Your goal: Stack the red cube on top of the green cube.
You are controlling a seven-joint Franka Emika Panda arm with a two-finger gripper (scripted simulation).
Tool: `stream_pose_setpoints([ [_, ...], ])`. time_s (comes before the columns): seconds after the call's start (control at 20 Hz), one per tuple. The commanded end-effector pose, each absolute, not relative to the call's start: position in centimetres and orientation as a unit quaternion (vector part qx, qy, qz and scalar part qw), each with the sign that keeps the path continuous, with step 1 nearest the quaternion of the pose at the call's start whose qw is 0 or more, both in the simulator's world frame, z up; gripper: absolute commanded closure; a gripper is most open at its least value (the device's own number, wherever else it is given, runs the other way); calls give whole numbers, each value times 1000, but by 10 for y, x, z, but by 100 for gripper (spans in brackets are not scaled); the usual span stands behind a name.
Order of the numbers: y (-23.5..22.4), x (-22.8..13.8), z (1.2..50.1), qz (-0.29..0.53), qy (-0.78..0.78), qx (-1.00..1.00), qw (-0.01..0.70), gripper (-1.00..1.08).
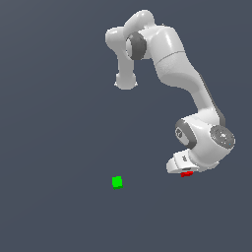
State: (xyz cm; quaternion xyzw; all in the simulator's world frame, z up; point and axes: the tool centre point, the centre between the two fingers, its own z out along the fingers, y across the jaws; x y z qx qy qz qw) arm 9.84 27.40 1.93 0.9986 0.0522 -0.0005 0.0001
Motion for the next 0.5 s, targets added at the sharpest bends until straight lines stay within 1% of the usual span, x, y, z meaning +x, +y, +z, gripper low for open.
stream_pose_setpoints([
  [0.0, 274, 99, 20, 0, 52, 999, 0, 108],
  [0.45, 274, 98, 29, 0, 52, 999, 0, 108],
])
